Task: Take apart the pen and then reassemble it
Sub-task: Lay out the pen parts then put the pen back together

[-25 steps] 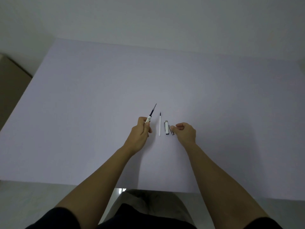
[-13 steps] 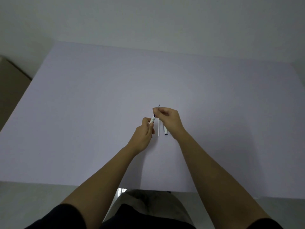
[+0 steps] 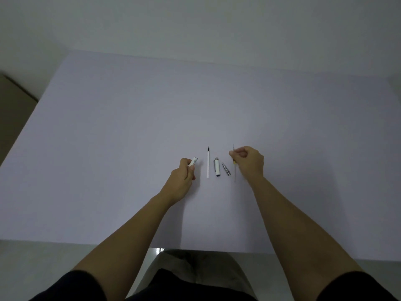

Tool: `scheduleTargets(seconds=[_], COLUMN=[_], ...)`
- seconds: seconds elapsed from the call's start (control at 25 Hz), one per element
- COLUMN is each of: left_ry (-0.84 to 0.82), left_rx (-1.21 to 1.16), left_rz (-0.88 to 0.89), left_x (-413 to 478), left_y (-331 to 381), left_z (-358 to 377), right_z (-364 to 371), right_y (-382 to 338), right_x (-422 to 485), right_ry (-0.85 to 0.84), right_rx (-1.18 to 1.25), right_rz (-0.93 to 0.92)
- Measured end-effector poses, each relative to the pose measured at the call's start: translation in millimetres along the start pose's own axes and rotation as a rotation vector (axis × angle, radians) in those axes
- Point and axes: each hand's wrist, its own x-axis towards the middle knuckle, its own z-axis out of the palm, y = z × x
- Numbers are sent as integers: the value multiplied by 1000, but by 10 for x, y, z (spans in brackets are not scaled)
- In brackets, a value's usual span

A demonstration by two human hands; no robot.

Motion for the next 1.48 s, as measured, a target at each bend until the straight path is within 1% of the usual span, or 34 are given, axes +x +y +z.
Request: scheduleTargets(seconds=[0.12,0.24,0.56,0.68,0.8,0.96,1.08,1.16,1.24,1.28,1.4,1.48], left_ry=[18,34,43,56,72,91,105,110,113,112,96,78], left_rx=[19,18,15,4,-14,-30,-44,-49,-44,-42,-26,-11], left_rz=[2,4,-24,-23,-22,-26,-31,-32,-26,-24,-15,-2], left_x=[42,54,53,65,76,68,61,56,56,61,86,100], left_y=[12,-6,-68,-45,-43,-53,-78,-100,-116,-120,-113,-100], left_z=[-46,-90,-119,-161,-238,-337,-403,-432,-444,-448,-433,-397], right_z=[54,108,121,158,316,571,713,779,807,811,767,703], right_y=[181,255,196,25,-186,-356,-410,-431,-474,-512,-694,-793], right_x=[-2,-1,59,92,141,182,189,195,192,186,171,153], right_ry=[2,22,38,50,-42,-192,-225,-214,-191,-176,-145,-142], right_rx=[-99,-148,-150,-165,-241,-391,-462,-481,-436,-370,-65,185], right_rz=[31,12,21,-52,-152,-153,-191,-206,-177,-151,-63,9])
